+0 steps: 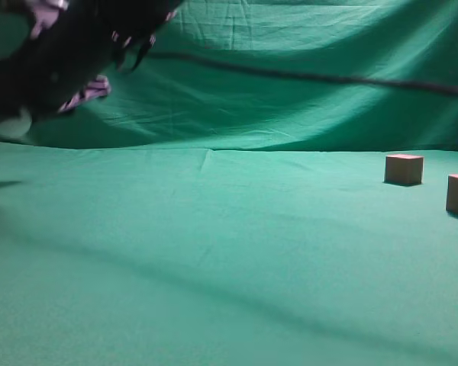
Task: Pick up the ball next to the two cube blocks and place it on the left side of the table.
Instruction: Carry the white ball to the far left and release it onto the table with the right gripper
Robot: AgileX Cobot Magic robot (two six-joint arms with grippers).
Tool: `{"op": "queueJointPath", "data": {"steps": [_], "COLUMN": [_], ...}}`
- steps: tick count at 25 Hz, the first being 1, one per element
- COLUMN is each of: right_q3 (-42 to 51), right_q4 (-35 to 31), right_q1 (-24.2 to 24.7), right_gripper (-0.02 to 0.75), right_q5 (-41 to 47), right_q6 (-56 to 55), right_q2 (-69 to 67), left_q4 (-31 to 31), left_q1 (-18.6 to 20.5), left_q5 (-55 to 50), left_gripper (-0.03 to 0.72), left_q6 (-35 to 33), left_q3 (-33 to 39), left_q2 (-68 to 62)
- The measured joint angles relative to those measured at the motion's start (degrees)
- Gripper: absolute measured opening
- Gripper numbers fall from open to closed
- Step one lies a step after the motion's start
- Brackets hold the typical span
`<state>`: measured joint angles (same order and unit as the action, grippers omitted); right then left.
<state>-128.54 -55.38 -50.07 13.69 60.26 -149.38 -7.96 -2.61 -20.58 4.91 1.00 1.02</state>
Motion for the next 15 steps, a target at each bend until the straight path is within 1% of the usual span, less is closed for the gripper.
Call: {"op": "queueJointPath", "data": {"steps": [3, 6, 7, 11, 12, 13, 14, 15], "right_q3": [-4.9, -6.7, -7.0, -7.2, -7.4, -7.6, -7.8, -7.8], "right_q4": [-2.5, -3.1, -3.1, -3.9, -4.4, -4.6, -4.7, -4.8], "right_q1": [-0.4, -0.6, -0.6, -0.7, -0.7, -0.7, -0.7, -0.7], "right_gripper": [0.313, 0.313, 0.386, 0.577, 0.613, 0.629, 0.613, 0.613], "right_q5": [-0.1, -0.4, -0.4, -0.4, -0.4, -0.4, -0.2, 0.1], "right_q6": [0.0, 0.0, 0.0, 0.0, 0.0, 0.0, 0.0, 0.0], "right_q2": [-5.2, -7.7, -8.0, -8.3, -8.3, -8.3, -8.3, -8.1], "left_q4": [0.0, 0.0, 0.0, 0.0, 0.0, 0.0, 0.0, 0.0], "left_q1": [0.0, 0.0, 0.0, 0.0, 0.0, 0.0, 0.0, 0.0], "left_q5": [0.0, 0.0, 0.0, 0.0, 0.0, 0.0, 0.0, 0.0], "left_gripper": [0.0, 0.0, 0.0, 0.0, 0.0, 0.0, 0.0, 0.0], "left_q6": [0.0, 0.0, 0.0, 0.0, 0.0, 0.0, 0.0, 0.0], "left_q3": [0.0, 0.0, 0.0, 0.0, 0.0, 0.0, 0.0, 0.0], "left_q2": [0.0, 0.0, 0.0, 0.0, 0.0, 0.0, 0.0, 0.0]}}
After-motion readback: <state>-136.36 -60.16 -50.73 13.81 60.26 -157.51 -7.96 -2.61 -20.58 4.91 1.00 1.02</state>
